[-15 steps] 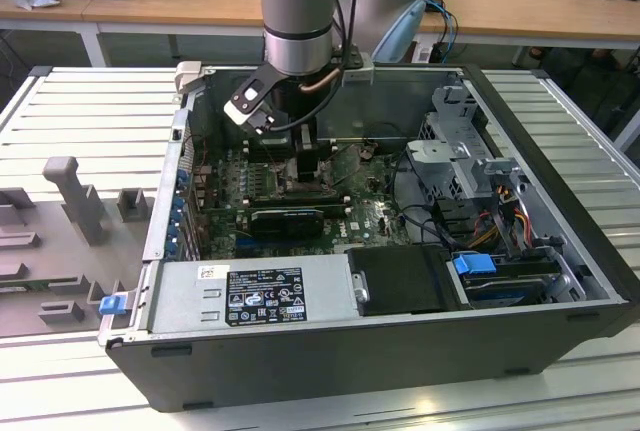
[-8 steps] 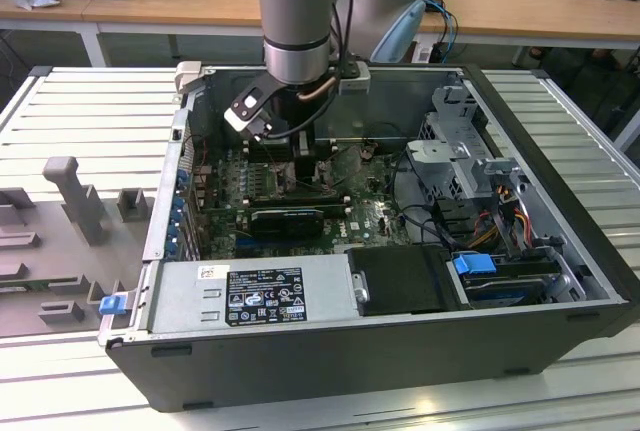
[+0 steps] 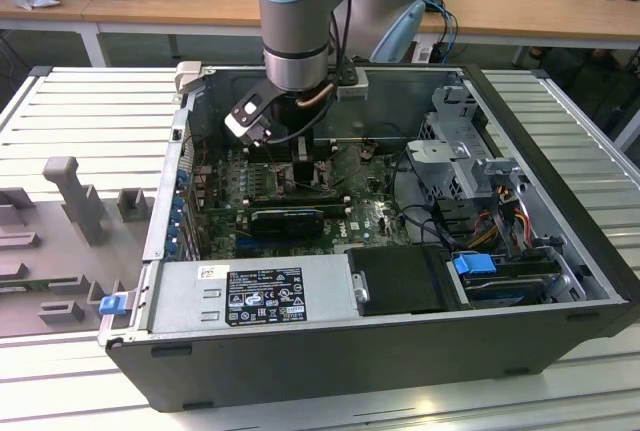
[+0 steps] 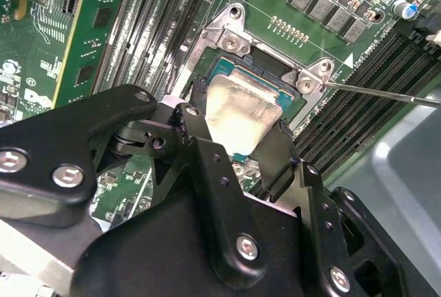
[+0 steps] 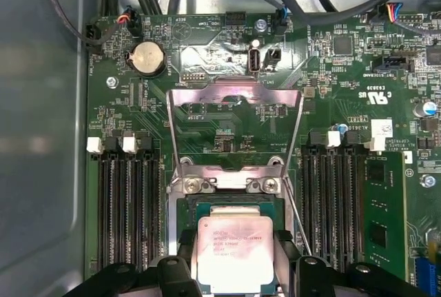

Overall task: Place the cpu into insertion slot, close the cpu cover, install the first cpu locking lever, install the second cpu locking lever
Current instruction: 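Place the cpu into insertion slot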

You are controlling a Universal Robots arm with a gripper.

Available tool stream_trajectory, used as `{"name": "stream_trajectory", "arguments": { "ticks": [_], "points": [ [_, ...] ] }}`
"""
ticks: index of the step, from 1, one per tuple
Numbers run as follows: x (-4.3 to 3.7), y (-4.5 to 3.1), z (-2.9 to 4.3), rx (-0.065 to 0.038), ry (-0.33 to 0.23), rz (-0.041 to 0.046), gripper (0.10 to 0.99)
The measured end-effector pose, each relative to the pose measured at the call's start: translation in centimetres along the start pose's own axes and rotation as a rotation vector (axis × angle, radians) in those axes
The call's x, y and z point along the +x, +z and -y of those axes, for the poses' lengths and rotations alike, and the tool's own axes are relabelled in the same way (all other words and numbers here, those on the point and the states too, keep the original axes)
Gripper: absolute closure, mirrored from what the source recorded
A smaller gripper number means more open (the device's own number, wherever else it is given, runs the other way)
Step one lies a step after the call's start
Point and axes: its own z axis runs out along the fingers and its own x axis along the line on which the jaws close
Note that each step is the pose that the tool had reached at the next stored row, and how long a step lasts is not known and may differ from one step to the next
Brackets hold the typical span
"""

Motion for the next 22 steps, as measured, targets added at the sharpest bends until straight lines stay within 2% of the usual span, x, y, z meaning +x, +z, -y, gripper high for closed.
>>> {"name": "stream_trajectory", "arguments": {
  "ticks": [10,11,12,19,22],
  "points": [
    [0.00,0.21,0.02,0.000,0.002,0.0008,0.541],
    [0.00,0.24,0.02,0.000,0.002,-0.0001,0.541],
    [0.00,0.26,0.02,0.000,0.002,-0.0019,0.478],
    [0.02,0.33,-0.06,0.000,0.003,-0.0137,0.478],
    [0.02,0.35,-0.08,0.001,0.003,-0.0150,0.478]
  ]
}}
